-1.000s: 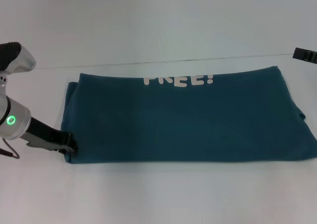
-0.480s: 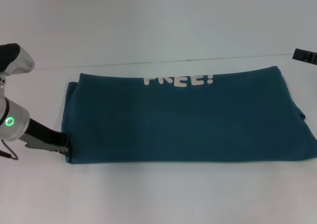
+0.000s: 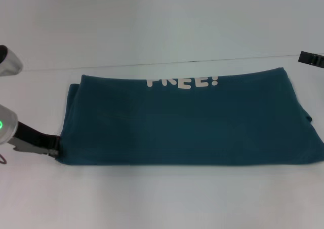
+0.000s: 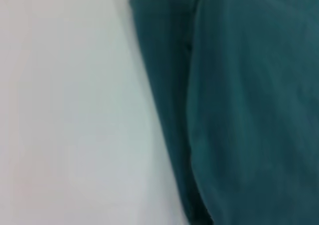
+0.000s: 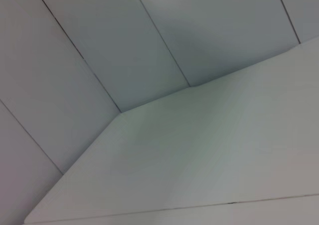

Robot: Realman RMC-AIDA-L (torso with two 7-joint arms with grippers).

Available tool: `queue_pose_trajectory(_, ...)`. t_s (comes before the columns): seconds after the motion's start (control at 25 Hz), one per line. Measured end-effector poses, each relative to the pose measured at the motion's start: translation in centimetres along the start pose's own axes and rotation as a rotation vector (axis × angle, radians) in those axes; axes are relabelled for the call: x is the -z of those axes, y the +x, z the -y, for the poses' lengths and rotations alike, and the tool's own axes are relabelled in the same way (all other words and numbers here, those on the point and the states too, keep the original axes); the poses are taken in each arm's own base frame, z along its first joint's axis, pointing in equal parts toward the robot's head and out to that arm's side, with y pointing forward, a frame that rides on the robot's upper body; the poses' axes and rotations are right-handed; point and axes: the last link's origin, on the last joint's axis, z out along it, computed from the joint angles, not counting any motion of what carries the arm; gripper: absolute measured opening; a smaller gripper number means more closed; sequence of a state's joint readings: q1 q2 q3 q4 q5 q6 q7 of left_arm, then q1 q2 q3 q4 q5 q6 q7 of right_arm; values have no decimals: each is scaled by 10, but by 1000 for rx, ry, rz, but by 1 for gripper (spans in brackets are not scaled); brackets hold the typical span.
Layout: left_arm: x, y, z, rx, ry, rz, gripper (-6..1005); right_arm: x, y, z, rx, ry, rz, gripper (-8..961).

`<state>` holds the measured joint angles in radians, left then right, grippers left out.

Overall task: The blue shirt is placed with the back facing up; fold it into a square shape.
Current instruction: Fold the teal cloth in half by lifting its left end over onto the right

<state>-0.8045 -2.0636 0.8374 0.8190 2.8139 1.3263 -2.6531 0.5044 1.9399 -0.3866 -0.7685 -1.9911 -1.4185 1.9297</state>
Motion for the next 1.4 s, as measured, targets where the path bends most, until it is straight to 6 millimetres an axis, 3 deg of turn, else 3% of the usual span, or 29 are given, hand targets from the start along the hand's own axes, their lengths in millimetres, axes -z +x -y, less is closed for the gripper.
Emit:
queue_pose_trajectory(0.44, 6, -10, 19, 32, 37, -12, 1, -5, 3, -3, -9, -11, -2, 904)
queue_pose_trajectory(1.04, 32, -39, 78, 139, 66, -84, 0, -27, 13, -14, -40, -43, -7, 905)
queue_pose_trajectory(1.4, 47, -60, 104, 187, 89, -102, 1, -49, 20, -23, -39, -73, -14, 905)
